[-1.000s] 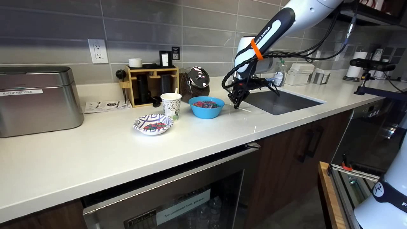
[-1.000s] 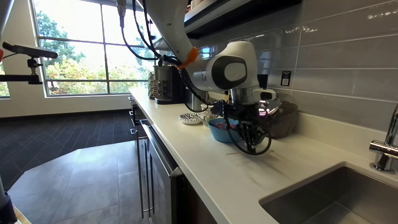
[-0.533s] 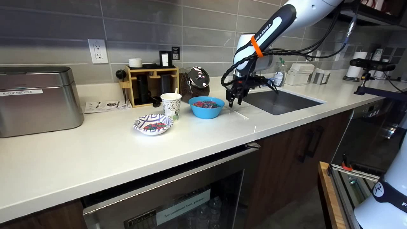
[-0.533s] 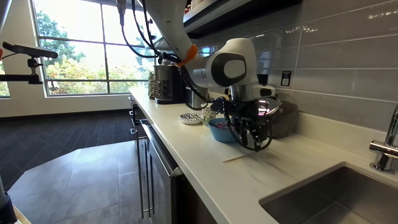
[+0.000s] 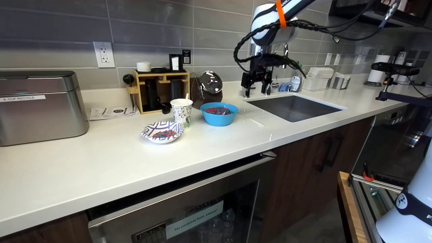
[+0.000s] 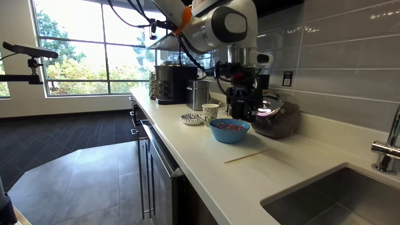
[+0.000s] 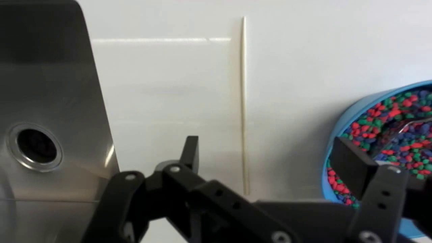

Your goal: Take the chopstick out of the blue bowl.

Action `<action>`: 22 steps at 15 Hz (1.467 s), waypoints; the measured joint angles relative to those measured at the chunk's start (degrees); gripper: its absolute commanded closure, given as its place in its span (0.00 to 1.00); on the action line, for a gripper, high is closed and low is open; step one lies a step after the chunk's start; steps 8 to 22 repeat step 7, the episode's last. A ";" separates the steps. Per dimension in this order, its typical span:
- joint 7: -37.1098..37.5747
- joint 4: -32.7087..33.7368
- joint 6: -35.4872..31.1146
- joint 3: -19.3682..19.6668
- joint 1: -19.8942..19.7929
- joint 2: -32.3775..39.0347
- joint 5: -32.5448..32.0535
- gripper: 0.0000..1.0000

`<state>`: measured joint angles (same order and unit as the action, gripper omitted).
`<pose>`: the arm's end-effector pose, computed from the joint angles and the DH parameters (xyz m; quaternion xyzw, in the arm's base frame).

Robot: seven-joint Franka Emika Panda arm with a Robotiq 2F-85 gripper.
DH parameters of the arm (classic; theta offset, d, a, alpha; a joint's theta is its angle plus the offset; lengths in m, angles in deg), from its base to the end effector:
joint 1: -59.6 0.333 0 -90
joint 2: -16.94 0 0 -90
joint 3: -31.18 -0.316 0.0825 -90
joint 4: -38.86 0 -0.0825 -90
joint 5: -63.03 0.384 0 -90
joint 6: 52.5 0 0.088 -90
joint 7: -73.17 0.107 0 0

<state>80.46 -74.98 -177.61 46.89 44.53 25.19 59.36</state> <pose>0.5073 -0.3000 0.4008 0.9501 -0.3071 0.0187 0.0510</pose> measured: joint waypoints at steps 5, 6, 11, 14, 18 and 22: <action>5.32 5.57 15.84 -0.54 0.87 -4.12 0.32 0.00; 5.78 5.97 16.41 -0.67 0.88 -4.33 0.50 0.00; 6.03 6.07 16.48 -0.72 0.88 -4.38 0.54 0.00; 6.03 6.07 16.48 -0.72 0.88 -4.38 0.54 0.00; 6.03 6.07 16.48 -0.72 0.88 -4.38 0.54 0.00; 6.03 6.07 16.48 -0.72 0.88 -4.38 0.54 0.00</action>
